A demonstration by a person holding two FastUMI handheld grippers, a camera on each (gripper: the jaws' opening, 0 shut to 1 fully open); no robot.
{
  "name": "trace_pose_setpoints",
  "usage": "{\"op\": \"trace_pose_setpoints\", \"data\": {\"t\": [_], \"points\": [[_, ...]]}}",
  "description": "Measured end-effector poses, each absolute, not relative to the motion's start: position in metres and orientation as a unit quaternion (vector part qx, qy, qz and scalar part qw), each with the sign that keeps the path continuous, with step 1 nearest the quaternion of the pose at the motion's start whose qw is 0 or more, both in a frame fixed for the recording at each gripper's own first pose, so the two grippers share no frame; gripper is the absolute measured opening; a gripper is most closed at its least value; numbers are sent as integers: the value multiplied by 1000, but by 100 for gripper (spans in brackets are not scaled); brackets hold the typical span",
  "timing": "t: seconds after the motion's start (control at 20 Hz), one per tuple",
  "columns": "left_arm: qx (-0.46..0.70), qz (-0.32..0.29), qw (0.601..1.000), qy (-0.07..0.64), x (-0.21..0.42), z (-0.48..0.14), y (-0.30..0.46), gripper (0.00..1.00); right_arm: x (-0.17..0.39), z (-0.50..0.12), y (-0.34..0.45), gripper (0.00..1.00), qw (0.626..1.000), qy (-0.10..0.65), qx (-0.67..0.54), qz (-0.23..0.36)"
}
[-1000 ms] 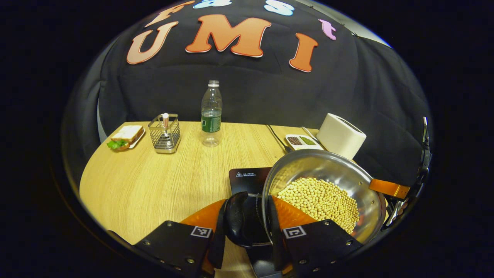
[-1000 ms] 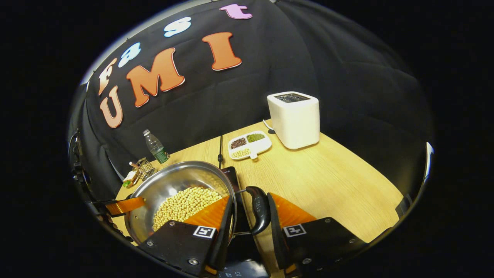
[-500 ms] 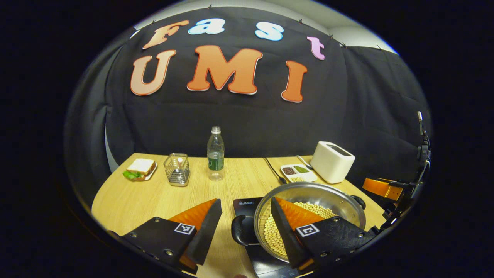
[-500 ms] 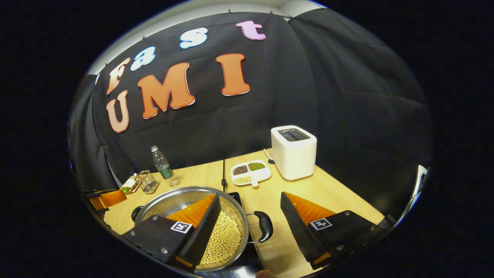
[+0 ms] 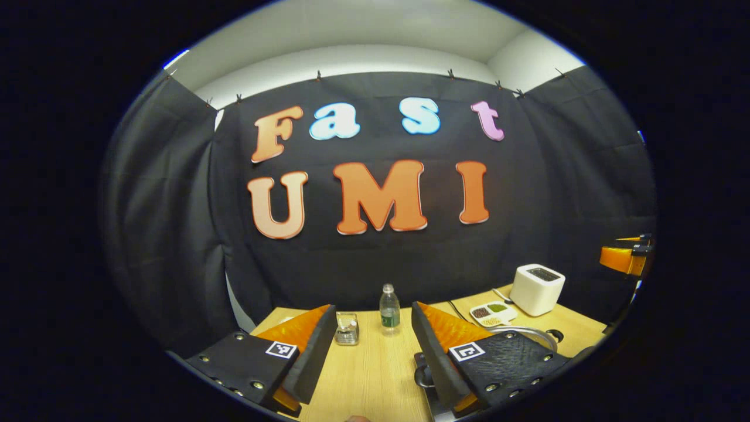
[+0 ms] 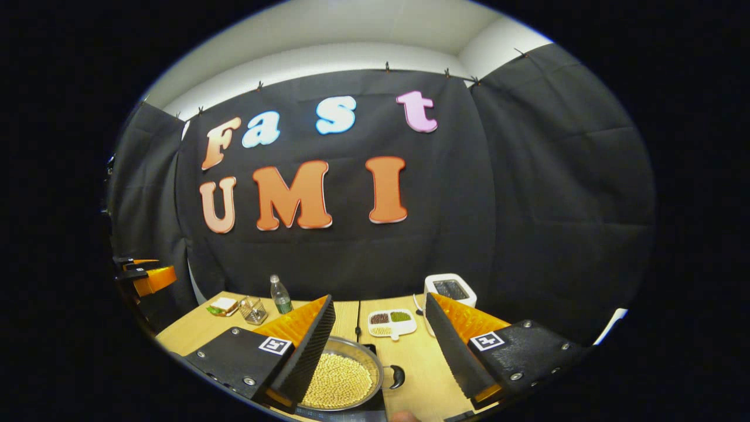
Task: First push the handle of the pot to place it horizontally, then grasp the pot with both hands and set it on the induction cooktop.
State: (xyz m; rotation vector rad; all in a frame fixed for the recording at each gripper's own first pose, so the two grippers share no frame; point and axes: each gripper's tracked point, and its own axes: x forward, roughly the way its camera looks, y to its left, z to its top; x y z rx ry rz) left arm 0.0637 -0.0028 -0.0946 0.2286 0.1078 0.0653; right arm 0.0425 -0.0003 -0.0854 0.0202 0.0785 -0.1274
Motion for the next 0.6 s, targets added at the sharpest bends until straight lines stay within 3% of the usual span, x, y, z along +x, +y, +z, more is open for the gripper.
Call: {"op": "trace_pose_setpoints", "data": {"t": [0.05,0.1,0.15,0.2,0.3,0.35,0.45,0.55,0.6], "points": [[103,28,993,51,58,-78,-3,77,38,-67,-4,100,997,31,10,-67],[89,23,995,47,49,-68,-1,79,34,-46,-7,95,997,16,6,-70],[75,19,996,40,44,-54,1,77,28,-28,-11,100,997,2,0,-74],[64,18,997,33,35,-42,2,77,24,-13,-18,95,996,-8,-7,-83],[54,23,998,34,25,-29,16,77,14,9,-34,95,994,-22,-12,-110],[45,38,998,34,23,-22,28,78,9,15,-37,100,993,-27,-9,-112],[31,55,997,32,19,-16,40,77,-3,20,-36,95,994,-30,7,-104],[27,67,997,33,16,-22,48,77,-6,21,-41,100,994,-31,9,-104],[23,67,997,32,14,-23,46,77,-8,20,-43,95,994,-30,8,-105]]}}
